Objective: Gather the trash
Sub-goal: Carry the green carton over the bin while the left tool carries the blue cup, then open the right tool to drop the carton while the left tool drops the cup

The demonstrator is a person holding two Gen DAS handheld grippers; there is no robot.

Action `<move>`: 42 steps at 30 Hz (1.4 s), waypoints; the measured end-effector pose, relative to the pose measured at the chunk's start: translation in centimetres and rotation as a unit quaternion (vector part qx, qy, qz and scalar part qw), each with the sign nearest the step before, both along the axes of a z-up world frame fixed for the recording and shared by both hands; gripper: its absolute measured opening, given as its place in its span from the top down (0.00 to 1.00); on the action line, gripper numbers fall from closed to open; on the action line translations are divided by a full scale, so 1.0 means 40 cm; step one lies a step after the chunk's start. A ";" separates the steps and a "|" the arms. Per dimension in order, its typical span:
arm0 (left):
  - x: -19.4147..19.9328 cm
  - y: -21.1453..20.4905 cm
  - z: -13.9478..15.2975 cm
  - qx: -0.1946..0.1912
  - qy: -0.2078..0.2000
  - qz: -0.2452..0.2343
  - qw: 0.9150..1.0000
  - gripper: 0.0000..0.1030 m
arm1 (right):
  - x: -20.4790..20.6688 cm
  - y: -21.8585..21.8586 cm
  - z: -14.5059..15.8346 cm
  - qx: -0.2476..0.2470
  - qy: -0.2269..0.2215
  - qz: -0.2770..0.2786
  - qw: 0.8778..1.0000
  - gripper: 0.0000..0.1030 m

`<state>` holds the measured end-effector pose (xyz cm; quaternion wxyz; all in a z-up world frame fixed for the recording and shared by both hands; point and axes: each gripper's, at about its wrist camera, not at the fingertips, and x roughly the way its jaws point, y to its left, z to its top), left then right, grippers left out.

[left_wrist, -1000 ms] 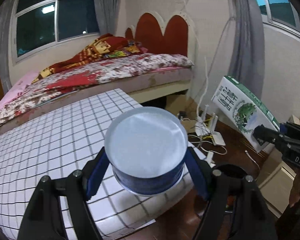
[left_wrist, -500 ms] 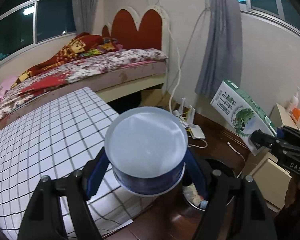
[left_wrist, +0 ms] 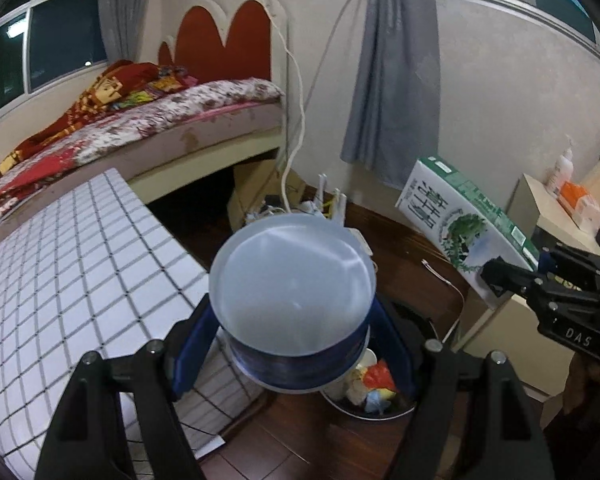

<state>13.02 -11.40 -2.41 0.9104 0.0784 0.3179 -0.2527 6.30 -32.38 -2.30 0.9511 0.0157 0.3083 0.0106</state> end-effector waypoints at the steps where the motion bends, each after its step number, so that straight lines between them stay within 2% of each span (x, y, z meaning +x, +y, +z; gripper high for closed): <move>1: 0.001 -0.008 -0.005 0.001 0.002 -0.003 1.000 0.26 | -0.003 -0.011 -0.007 -0.001 0.004 -0.004 1.000 0.61; 11: -0.003 -0.083 -0.061 0.013 0.028 -0.036 0.999 0.26 | -0.029 -0.074 -0.062 -0.001 0.034 -0.025 0.999 0.61; 17: 0.001 -0.133 -0.108 0.032 0.050 -0.058 0.997 0.26 | -0.036 -0.096 -0.098 -0.003 0.055 -0.023 0.998 0.61; 23: 0.021 -0.159 -0.153 0.032 0.080 -0.073 0.994 0.26 | -0.023 -0.105 -0.149 -0.006 0.089 -0.014 0.996 0.61; 29: 0.055 -0.180 -0.220 0.045 0.114 -0.079 0.989 0.26 | 0.017 -0.103 -0.222 -0.009 0.140 0.009 0.990 0.61; 35: 0.092 -0.202 -0.294 0.036 0.166 -0.093 0.981 0.25 | 0.090 -0.101 -0.302 -0.019 0.191 0.058 0.980 0.61; 36: 0.098 -0.206 -0.309 0.031 0.177 -0.094 0.979 0.23 | 0.105 -0.102 -0.321 -0.026 0.197 0.065 0.978 0.49; 37: 0.105 -0.210 -0.330 0.037 0.190 -0.087 0.977 0.16 | 0.113 -0.104 -0.338 -0.047 0.198 0.058 0.977 0.26; 38: 0.114 -0.206 -0.355 0.041 0.212 -0.076 0.973 0.13 | 0.122 -0.108 -0.359 -0.065 0.211 0.047 0.974 0.01; 40: 0.110 -0.184 -0.367 0.024 0.217 -0.063 0.974 0.10 | 0.133 -0.135 -0.402 -0.054 0.236 0.040 0.969 0.01; 42: 0.096 -0.165 -0.373 0.036 0.205 -0.044 0.977 0.06 | 0.135 -0.165 -0.419 -0.036 0.238 0.022 0.970 0.01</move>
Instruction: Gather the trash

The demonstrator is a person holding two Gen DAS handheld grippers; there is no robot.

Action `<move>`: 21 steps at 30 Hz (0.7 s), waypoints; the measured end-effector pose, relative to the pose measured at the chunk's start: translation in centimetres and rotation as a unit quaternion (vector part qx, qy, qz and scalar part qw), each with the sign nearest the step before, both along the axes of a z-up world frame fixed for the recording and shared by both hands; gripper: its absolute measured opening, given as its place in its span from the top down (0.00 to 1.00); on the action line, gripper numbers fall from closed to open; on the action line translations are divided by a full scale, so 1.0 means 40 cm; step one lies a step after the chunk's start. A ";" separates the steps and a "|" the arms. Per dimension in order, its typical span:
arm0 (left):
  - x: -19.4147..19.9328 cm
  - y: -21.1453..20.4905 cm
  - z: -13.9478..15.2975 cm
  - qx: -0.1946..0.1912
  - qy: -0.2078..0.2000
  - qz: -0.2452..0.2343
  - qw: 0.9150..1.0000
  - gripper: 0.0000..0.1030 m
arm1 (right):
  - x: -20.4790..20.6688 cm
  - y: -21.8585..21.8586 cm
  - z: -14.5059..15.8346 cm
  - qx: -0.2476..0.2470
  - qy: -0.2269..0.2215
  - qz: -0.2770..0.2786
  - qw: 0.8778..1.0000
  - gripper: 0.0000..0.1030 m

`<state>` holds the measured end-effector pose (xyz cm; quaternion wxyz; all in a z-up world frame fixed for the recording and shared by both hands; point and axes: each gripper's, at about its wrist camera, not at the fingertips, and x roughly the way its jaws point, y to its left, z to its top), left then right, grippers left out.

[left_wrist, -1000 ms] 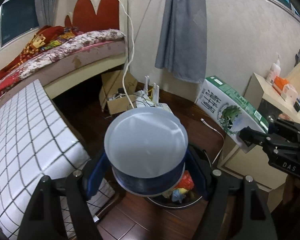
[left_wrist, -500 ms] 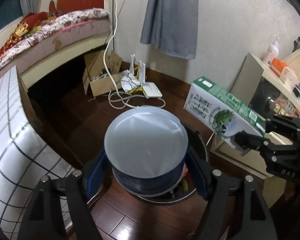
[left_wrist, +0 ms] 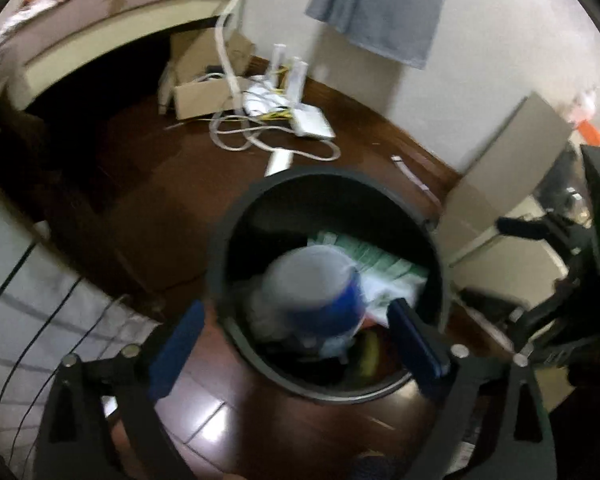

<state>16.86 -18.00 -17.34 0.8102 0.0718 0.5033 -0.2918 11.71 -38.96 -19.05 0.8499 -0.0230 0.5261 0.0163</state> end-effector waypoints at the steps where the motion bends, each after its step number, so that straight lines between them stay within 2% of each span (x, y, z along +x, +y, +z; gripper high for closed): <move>1: -0.009 0.010 -0.002 0.001 -0.006 0.008 1.000 0.06 | 0.002 -0.008 -0.001 0.009 -0.001 -0.006 1.000 0.01; 8: -0.036 0.071 0.027 0.028 -0.055 0.082 0.995 0.06 | 0.013 0.003 0.017 0.024 -0.022 -0.036 0.999 0.01; 21: -0.098 0.145 0.114 0.036 -0.099 0.117 0.988 0.02 | -0.047 0.128 0.109 0.031 -0.051 -0.031 0.998 0.01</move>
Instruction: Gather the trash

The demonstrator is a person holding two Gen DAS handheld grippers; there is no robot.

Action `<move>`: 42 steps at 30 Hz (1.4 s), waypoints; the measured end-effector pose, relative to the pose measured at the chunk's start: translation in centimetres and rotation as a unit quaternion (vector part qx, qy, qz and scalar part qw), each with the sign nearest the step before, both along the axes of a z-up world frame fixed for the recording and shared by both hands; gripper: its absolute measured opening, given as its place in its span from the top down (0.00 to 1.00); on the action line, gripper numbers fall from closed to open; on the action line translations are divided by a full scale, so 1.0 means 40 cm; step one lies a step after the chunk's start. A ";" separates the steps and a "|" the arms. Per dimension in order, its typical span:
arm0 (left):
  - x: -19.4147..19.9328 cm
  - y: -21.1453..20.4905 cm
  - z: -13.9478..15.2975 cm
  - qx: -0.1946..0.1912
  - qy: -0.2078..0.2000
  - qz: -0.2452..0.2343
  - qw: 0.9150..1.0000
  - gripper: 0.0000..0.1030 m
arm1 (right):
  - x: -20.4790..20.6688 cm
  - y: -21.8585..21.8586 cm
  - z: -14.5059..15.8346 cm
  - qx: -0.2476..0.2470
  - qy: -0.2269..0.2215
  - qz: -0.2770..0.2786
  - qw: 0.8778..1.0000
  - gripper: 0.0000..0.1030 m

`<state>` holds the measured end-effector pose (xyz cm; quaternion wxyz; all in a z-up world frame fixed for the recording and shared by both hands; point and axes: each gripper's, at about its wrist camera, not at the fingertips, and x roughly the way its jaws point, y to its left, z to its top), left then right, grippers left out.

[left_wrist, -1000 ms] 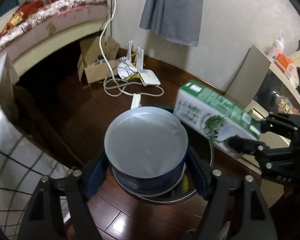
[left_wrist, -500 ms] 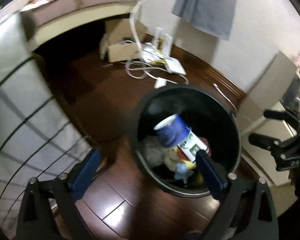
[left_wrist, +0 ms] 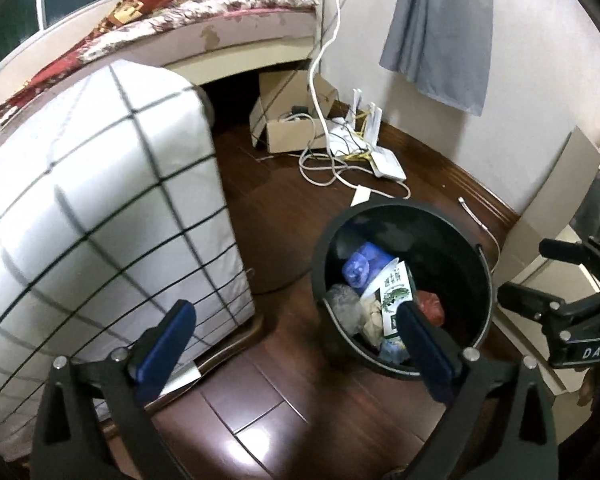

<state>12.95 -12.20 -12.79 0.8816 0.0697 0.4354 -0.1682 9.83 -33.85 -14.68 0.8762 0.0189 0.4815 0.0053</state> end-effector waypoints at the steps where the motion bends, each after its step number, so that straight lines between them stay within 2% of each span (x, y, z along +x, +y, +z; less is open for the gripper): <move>1: -0.006 0.003 0.005 -0.001 -0.001 0.002 1.000 0.02 | -0.006 0.009 0.009 -0.001 -0.004 0.000 1.000 0.01; 7: -0.039 0.040 0.045 -0.001 -0.012 0.015 1.000 0.02 | -0.043 0.053 0.068 0.003 -0.029 -0.002 1.000 0.01; 18: -0.121 0.106 0.140 -0.008 -0.045 0.028 0.999 0.02 | -0.127 0.147 0.216 -0.018 -0.074 -0.015 0.997 0.01; 24: -0.168 0.154 0.205 -0.019 -0.059 0.042 0.997 0.02 | -0.176 0.192 0.295 -0.028 -0.093 -0.017 0.995 0.01; 32: -0.265 0.204 0.295 -0.012 -0.093 0.072 0.993 0.02 | -0.270 0.239 0.402 -0.024 -0.129 -0.029 0.991 0.01; 35: -0.305 0.218 0.327 -0.013 -0.111 0.077 0.991 0.02 | -0.307 0.260 0.429 -0.044 -0.144 -0.027 0.988 0.01; 42: -0.355 0.240 0.390 -0.039 -0.133 0.067 0.988 0.02 | -0.346 0.288 0.471 -0.048 -0.153 -0.025 0.987 0.01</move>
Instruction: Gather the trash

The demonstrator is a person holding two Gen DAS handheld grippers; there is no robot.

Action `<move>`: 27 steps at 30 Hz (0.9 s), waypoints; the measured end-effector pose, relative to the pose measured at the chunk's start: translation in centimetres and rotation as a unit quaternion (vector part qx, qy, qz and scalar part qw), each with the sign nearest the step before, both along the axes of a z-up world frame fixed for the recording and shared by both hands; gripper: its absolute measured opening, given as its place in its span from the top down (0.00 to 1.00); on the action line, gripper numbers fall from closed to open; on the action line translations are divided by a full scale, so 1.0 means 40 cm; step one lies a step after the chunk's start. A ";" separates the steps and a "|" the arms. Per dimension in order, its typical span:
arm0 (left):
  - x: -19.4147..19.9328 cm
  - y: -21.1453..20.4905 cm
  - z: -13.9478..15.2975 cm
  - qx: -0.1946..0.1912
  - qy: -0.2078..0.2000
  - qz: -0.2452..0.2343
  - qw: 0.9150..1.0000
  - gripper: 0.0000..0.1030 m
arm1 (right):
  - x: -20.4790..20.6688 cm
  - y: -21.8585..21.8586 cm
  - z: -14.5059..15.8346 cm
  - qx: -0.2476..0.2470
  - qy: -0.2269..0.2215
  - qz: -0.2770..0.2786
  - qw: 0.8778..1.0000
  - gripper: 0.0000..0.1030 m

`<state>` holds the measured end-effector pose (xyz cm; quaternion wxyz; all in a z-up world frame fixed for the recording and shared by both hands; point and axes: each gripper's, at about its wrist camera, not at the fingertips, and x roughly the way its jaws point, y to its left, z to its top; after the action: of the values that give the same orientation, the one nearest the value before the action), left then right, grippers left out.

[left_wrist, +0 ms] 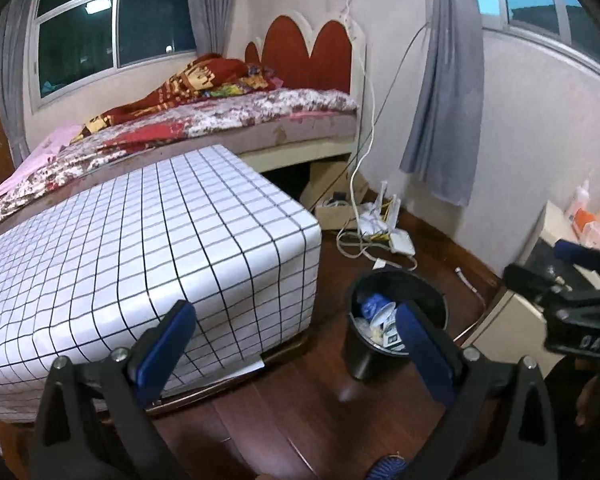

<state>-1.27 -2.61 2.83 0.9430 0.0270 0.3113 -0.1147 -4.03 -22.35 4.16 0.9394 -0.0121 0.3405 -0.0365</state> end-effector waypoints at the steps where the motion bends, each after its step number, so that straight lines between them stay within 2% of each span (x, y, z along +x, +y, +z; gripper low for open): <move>1: -0.005 0.000 0.007 -0.001 -0.006 -0.002 1.000 0.02 | -0.001 0.003 0.003 0.000 -0.002 0.001 1.000 0.01; 10: 0.008 0.021 0.018 -0.009 -0.015 0.013 1.000 0.01 | -0.012 0.017 0.028 0.000 -0.012 0.010 1.000 0.01; 27: 0.002 -0.002 0.020 0.010 -0.020 0.011 1.000 0.01 | -0.016 -0.001 0.029 0.007 -0.013 -0.001 1.000 0.01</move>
<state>-1.19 -2.68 3.63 0.9498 0.0357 0.2941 -0.1005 -4.65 -22.41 5.32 0.9438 -0.0048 0.3287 -0.0357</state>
